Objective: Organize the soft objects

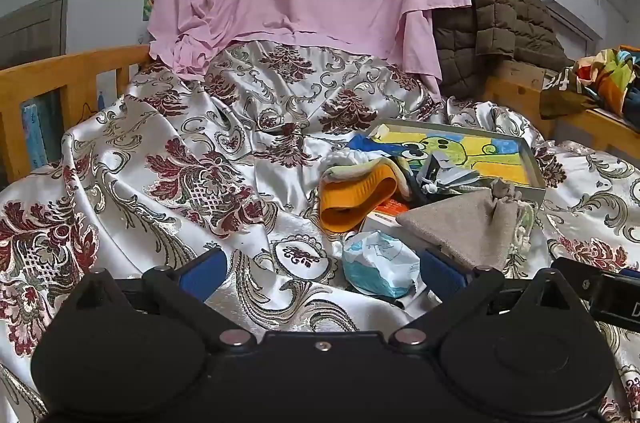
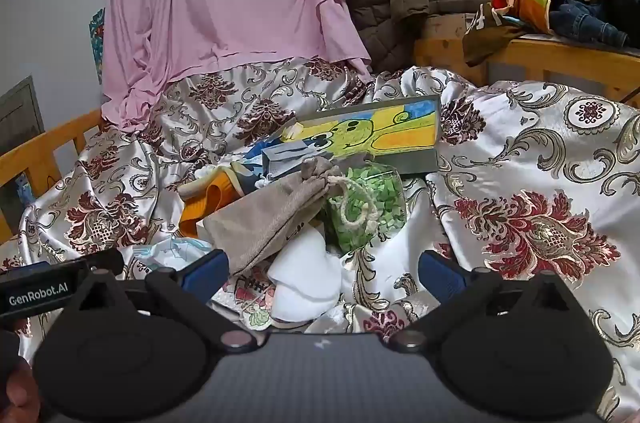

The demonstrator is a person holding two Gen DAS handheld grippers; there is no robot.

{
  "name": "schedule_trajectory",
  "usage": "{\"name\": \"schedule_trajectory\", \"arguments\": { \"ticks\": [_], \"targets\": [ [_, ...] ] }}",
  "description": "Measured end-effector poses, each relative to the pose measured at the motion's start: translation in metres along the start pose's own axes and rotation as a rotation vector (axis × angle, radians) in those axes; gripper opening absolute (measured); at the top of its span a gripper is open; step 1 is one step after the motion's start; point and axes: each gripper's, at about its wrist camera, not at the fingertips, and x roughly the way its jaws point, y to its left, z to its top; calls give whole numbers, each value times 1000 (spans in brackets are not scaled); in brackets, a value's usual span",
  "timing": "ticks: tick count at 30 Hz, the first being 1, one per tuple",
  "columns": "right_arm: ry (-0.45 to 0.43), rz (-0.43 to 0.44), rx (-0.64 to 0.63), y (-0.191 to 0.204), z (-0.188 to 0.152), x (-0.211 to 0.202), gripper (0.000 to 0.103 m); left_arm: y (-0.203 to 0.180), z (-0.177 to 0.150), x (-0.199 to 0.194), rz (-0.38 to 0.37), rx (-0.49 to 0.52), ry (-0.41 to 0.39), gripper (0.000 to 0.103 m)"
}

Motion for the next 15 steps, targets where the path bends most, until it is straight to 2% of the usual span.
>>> {"name": "schedule_trajectory", "arguments": {
  "ticks": [15],
  "targets": [
    [0, 10, 5, 2, -1, -2, 103, 1, -2, -1, 1, -2, 10, 102]
  ]
}}
